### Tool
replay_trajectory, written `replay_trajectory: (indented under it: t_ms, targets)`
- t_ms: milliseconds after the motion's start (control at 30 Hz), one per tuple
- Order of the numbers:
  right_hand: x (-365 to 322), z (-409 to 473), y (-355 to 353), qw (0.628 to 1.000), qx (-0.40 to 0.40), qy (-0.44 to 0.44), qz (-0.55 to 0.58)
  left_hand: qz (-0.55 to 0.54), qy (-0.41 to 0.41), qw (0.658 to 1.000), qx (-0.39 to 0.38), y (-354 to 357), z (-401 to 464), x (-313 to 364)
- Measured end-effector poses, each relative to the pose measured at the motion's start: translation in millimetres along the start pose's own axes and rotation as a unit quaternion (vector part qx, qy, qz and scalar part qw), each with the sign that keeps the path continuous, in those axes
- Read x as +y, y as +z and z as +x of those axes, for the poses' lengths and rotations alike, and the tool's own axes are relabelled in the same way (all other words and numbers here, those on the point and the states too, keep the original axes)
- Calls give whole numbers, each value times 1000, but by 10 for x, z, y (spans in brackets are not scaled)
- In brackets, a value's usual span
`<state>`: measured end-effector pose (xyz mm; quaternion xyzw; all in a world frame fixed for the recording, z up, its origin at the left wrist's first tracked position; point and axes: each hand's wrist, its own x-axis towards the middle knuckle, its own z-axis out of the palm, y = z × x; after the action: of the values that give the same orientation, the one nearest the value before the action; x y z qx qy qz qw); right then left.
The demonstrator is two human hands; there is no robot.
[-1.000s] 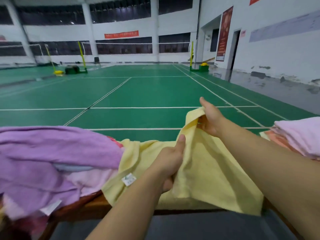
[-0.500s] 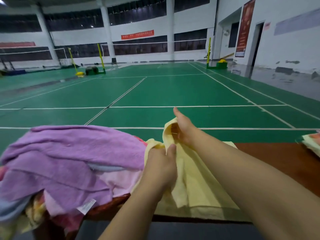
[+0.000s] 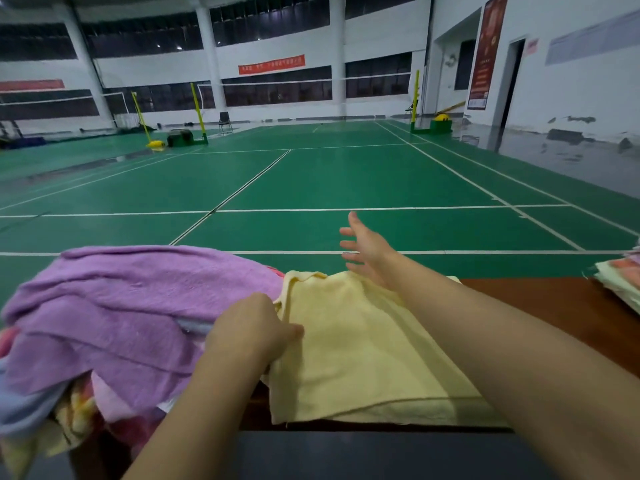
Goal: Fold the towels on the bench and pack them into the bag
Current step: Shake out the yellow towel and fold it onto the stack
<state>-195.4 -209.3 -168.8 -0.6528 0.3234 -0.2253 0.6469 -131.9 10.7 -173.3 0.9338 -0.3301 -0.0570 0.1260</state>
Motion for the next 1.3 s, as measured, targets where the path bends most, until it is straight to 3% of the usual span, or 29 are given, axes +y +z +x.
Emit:
replay_trajectory:
  t_ms: [67, 133, 200, 300, 433, 533, 700, 767, 933, 1033, 1300]
  targets:
    - [73, -127, -221, 982, 64, -37, -175, 26, 5, 997, 71, -26, -1, 38]
    - [202, -292, -509, 934, 115, -40, -337, -3, 5, 989, 147, -55, 55, 92]
    - [356, -457, -847, 882, 146, 9, -449, -25, 4, 984, 177, -49, 131, 140]
    - [462, -704, -1239, 822, 208, 96, -522, -8, 11, 987, 162, 31, 162, 213]
    - [549, -896, -1412, 793, 234, 117, -550, 18, -11, 989, 145, 79, 141, 319]
    - [623, -920, -1485, 805, 231, 126, -531, 0, -4, 990, 140, 89, 164, 349]
    - [615, -1007, -1632, 914, 222, 61, -333, -147, 28, 980, 134, 80, 236, 324]
    - [624, -1061, -1680, 936, 238, 27, -258, -203, 42, 968, 140, 25, 212, 343]
    - [671, -1081, -1765, 958, 256, -14, -128, -225, 42, 955, 187, -46, 204, 346]
    - [712, -1084, -1784, 965, 257, -34, -44, -212, 47, 967, 137, 11, 238, 333]
    - [757, -1161, -1756, 965, 253, -27, -55, -51, 56, 996, 47, 103, 177, 422]
